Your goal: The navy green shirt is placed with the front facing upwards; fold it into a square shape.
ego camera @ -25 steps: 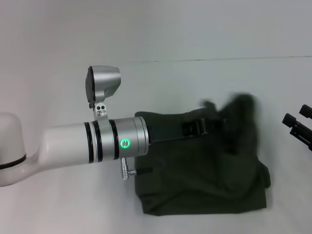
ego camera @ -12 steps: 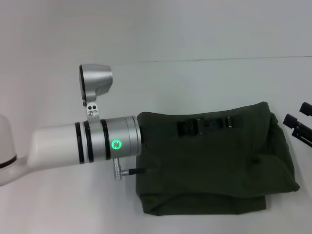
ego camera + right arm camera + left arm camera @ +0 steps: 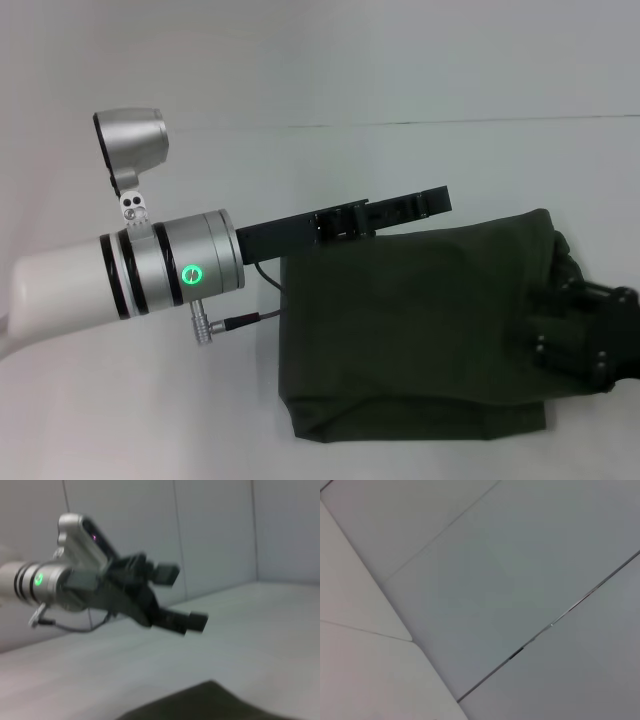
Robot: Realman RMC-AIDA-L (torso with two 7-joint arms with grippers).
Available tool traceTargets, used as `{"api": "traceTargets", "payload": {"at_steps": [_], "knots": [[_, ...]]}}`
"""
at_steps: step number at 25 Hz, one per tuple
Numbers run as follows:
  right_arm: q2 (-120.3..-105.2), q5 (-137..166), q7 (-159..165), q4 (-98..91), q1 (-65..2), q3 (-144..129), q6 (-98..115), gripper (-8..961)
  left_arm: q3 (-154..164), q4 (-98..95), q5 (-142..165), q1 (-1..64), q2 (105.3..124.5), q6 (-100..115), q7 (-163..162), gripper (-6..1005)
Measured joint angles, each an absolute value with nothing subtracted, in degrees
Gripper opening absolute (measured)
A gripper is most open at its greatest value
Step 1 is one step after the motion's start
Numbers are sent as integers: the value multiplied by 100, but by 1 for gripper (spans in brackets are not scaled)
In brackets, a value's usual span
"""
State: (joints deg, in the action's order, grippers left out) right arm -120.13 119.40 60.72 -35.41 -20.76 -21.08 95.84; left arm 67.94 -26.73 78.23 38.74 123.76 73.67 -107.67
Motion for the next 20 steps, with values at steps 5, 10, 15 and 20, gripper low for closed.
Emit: {"api": "traceTargets", "payload": {"at_steps": [5, 10, 15, 20], "knots": [[-12013, 11980, 6132, -3254, -2137, -2559, 8839, 664, 6780, -2702, 7831, 3858, 12384, 7393, -10735, 916], [-12008, 11984, 6084, -3087, -1971, -2764, 8444, 663, 6775, -2706, 7835, 3843, 12383, 7408, -10727, 914], [-11986, 11934, 5918, -2978, -1720, -2619, 8366, 663, 6776, -2707, 7838, 3834, 12391, 7413, -10724, 913], [-11987, 11912, 5846, -2963, -1576, -2308, 8286, 662, 6769, -2708, 7840, 3832, 12393, 7417, -10726, 911]]}}
